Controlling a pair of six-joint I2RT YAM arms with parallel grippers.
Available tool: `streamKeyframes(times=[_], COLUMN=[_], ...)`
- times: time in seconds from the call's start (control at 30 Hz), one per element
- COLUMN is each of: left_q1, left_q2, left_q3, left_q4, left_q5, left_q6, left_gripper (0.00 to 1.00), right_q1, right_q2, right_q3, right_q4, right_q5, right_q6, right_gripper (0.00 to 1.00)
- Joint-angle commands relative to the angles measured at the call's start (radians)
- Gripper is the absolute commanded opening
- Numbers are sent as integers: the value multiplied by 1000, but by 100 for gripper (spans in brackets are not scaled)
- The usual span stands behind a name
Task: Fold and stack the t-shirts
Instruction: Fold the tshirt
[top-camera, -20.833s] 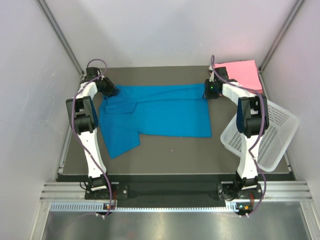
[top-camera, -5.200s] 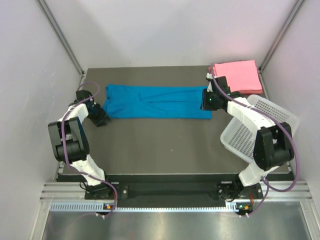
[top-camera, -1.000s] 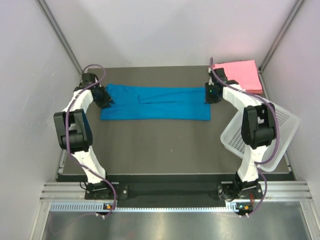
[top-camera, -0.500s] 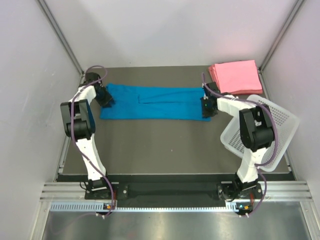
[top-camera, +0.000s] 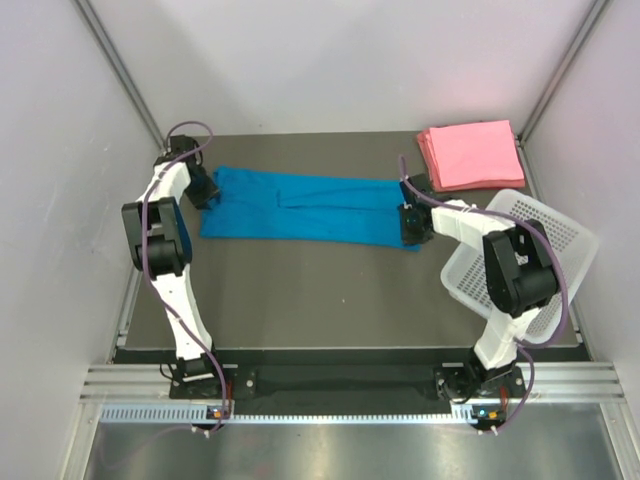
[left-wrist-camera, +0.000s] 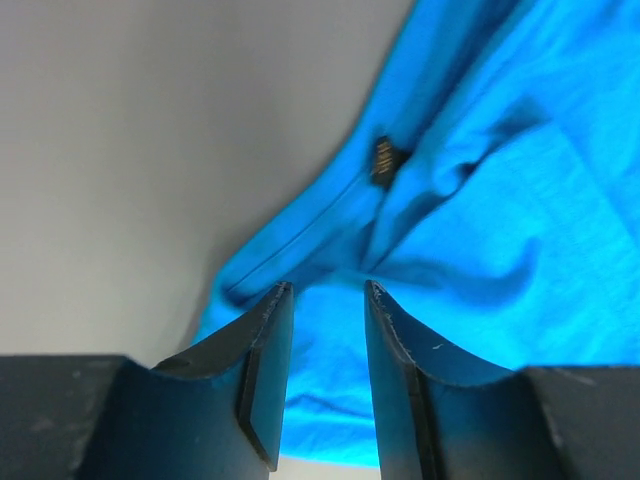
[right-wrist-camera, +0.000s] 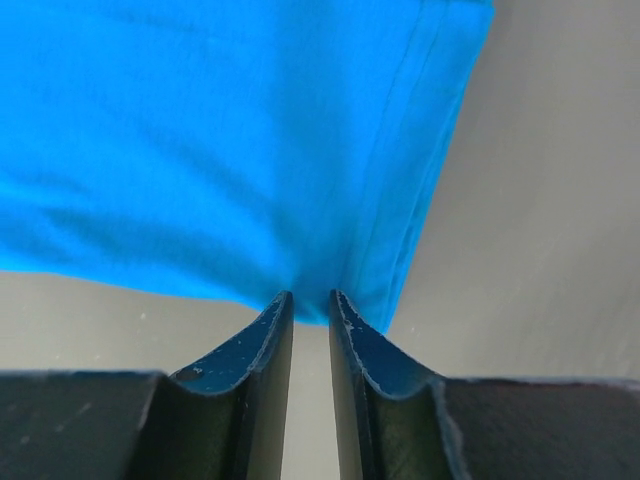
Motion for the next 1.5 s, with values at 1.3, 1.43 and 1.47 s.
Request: streamKeyframes(times=[1.3, 1.43, 1.47], left_q1=[153, 151, 151], left_q2=[-302, -275, -271], left_q3=[-483, -464, -461], left_q4=[213, 217, 217], left_q5=[74, 92, 92], left_q6=[-96, -88, -90], left_gripper=[44, 35, 32], right_q1=[143, 151, 151], right_q2=[-49, -47, -47], right_q3=[-99, -99, -95], right_q4=[125, 132, 122], right_q5=[13, 51, 57], right_q6=[-793, -802, -805], right_gripper=[47, 47, 46])
